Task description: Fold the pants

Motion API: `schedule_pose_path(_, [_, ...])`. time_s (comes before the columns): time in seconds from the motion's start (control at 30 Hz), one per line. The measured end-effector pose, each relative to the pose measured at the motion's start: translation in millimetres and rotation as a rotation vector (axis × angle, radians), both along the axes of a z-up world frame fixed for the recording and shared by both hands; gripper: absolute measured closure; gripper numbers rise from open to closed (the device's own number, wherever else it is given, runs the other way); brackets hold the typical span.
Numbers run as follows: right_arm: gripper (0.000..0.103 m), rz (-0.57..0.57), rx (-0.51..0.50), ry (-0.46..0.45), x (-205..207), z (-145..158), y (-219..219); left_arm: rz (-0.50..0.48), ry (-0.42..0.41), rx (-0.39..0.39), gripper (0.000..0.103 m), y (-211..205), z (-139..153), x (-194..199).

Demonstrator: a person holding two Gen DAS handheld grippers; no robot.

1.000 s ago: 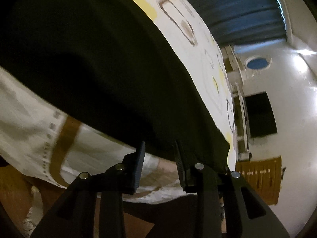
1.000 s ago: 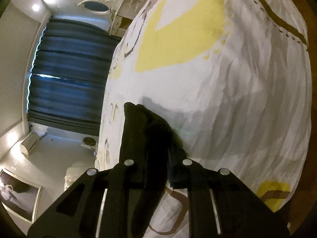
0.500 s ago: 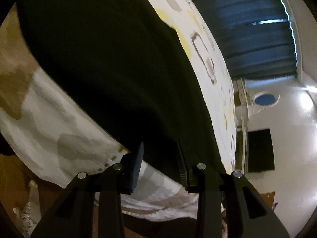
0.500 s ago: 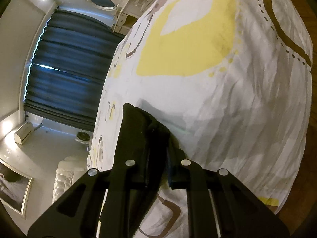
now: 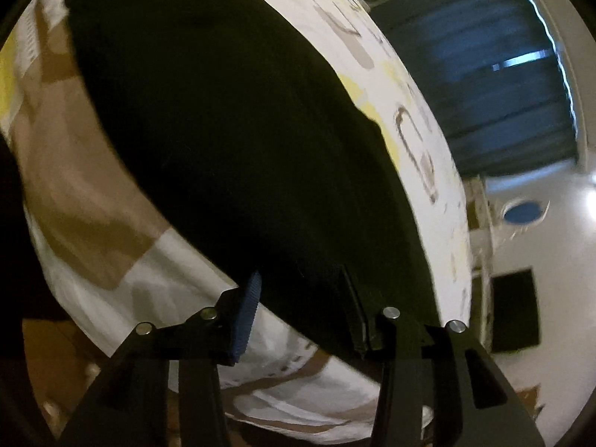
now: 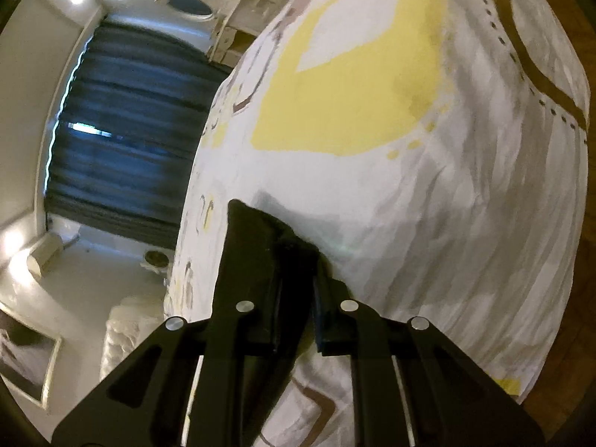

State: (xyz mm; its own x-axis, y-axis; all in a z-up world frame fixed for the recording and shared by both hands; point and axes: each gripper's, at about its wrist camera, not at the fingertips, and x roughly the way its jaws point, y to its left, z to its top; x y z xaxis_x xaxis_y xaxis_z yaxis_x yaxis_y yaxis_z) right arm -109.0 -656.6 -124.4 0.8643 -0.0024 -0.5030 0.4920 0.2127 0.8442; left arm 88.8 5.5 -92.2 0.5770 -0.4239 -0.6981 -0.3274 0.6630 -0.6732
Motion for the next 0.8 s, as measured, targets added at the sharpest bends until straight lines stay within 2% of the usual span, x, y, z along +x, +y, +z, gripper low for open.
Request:
schedule_pose_path(0.1, [0.091, 0.002, -0.026, 0.015, 5, 5, 1, -0.064, 0.003, 0.067, 0.069, -2, 2, 3])
schedule_pose_path(0.17, [0.091, 0.010, -0.053, 0.014, 6, 13, 5, -0.088, 0.006, 0.074, 0.076, 2, -1, 1])
schedule_pose_path(0.33, [0.090, 0.042, -0.147, -0.005, 11, 45, 18, -0.146, -0.038, 0.105, 0.077, 0, 17, -3])
schedule_pose_path(0.4, [0.090, 0.064, -0.198, -0.011, 16, 61, 25, -0.177, -0.082, 0.134, 0.070, -5, 31, -5])
schedule_pose_path(0.47, [0.090, 0.089, -0.249, -0.016, 21, 76, 33, -0.203, -0.126, 0.166, 0.045, -7, 41, -8])
schedule_pose_path(0.53, [0.090, 0.112, -0.295, -0.029, 25, 93, 42, -0.221, -0.192, 0.211, 0.036, -5, 55, -7])
schedule_pose_path(0.6, [0.090, 0.139, -0.339, -0.047, 28, 111, 53, -0.224, -0.265, 0.291, 0.034, -1, 69, -4])
schedule_pose_path(0.67, [0.090, 0.168, -0.372, -0.066, 33, 128, 65, -0.235, -0.297, 0.360, 0.031, 6, 77, 5])
schedule_pose_path(0.8, [0.090, 0.233, -0.433, -0.090, 44, 155, 92, -0.229, -0.246, 0.399, 0.031, 30, 66, 28])
